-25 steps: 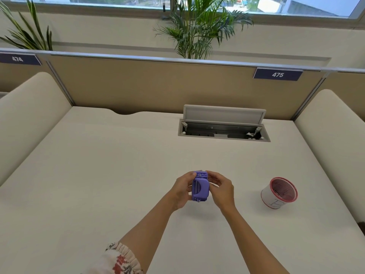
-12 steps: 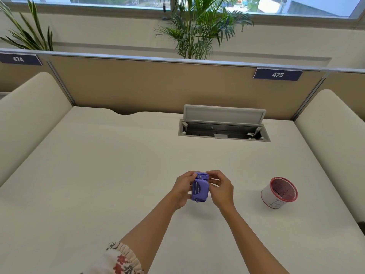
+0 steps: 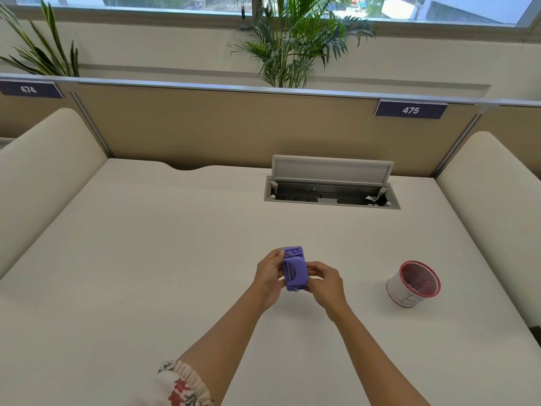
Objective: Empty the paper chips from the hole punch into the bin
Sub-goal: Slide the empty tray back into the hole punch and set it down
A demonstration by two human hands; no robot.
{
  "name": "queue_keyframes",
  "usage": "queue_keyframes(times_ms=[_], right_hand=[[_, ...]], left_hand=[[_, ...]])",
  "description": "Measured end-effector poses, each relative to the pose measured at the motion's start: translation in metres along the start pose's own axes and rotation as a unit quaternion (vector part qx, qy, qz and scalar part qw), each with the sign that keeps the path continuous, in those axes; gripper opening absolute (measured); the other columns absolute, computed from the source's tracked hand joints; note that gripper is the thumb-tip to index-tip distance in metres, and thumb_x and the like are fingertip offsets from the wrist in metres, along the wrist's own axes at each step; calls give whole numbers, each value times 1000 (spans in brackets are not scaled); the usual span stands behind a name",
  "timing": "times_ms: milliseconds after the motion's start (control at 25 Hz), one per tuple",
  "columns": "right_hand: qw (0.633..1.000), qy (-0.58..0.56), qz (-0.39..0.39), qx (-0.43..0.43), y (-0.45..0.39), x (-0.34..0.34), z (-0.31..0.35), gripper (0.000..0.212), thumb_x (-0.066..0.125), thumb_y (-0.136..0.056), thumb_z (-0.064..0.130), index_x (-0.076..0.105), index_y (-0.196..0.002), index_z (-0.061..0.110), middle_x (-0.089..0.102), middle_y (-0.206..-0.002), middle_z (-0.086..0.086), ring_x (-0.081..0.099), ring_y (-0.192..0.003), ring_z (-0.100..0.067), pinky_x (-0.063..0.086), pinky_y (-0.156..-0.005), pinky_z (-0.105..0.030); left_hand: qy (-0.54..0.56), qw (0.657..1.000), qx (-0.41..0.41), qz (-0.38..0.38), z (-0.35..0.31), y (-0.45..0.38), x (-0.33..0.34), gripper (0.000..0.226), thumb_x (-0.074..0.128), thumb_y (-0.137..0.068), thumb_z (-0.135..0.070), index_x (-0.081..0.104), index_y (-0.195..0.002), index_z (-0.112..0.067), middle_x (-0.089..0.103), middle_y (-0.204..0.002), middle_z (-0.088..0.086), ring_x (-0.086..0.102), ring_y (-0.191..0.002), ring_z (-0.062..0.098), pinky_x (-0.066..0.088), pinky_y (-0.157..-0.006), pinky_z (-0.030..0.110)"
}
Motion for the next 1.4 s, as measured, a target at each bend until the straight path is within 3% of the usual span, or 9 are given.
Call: queue_keyframes(times_ms=[120,280,480,600,680,840,1040,1240,1400], right_hand=[[1000,7,-11,0,0,-1,3,27,75,-73,0,77,-97,13,77,-91,-8,73,-87,-23,64,-71,-37],[1000,-13,-13,9,2,-2,4,24,74,-79,5,78,-101,14,78,-94,-6,74,-89,-22,63,-75,-32],[973,-207,24,103,8,4,-7,27,48,-102,21,70,-109,9,75,-105,-11,74,-97,-26,58,-86,-32],[956,-270,54,102,15,12,-5,22,53,-96,8,68,-112,10,75,-108,-10,73,-101,-26,57,-89,-32],[966,-242,70,62,17,17,-2,33,64,-86,2,66,-118,10,75,-111,-8,71,-105,-23,57,-91,-30],[986,-162,10,40,13,15,-1,39,70,-81,-3,67,-119,10,76,-106,-6,72,-102,-24,58,-89,-31],[984,-166,-34,60,12,11,0,47,71,-77,-9,65,-112,22,78,-98,-8,74,-95,-23,57,-90,-34],[971,-216,-23,96,7,14,3,50,70,-77,-14,59,-120,10,75,-100,-16,72,-101,-30,57,-91,-35],[971,-224,5,86,9,19,6,51,74,-80,-8,51,-122,10,70,-110,-16,71,-102,-31,59,-87,-33]], left_hand=[[13,1000,-1,-4,1,0,1,28,42,-105,-25,67,-112,-14,72,-102,10,67,-85,24,57,-69,37],[49,999,-3,-14,-2,0,0,26,43,-105,-23,67,-111,-13,71,-102,11,68,-86,24,58,-67,37],[133,988,11,-73,-7,-3,-4,20,45,-103,-15,60,-115,-9,67,-106,12,64,-91,27,56,-69,40],[150,984,29,-90,-9,-5,-6,20,45,-102,-9,56,-119,-5,65,-111,15,63,-94,30,58,-74,43],[151,983,28,-99,-6,-5,-5,25,45,-102,-6,52,-126,-2,63,-115,18,62,-99,32,57,-80,43],[138,985,34,-98,-1,-3,-3,27,46,-101,-2,49,-128,-2,62,-117,19,62,-101,32,57,-80,40],[130,986,54,-88,-1,2,-2,24,48,-99,0,51,-122,-8,66,-112,16,67,-96,28,59,-75,32],[143,986,57,-66,1,0,-5,29,48,-100,-2,54,-128,-5,68,-116,18,70,-97,29,60,-82,34],[75,994,65,-52,1,-1,-3,38,51,-93,6,55,-129,-4,71,-105,18,69,-88,27,59,-82,32]])
Point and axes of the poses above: each hand's wrist, its own y-axis away from the middle knuckle, its own x-axis out of the palm, z = x × y, the point moved 5 cm from there along -y, towards the middle knuckle
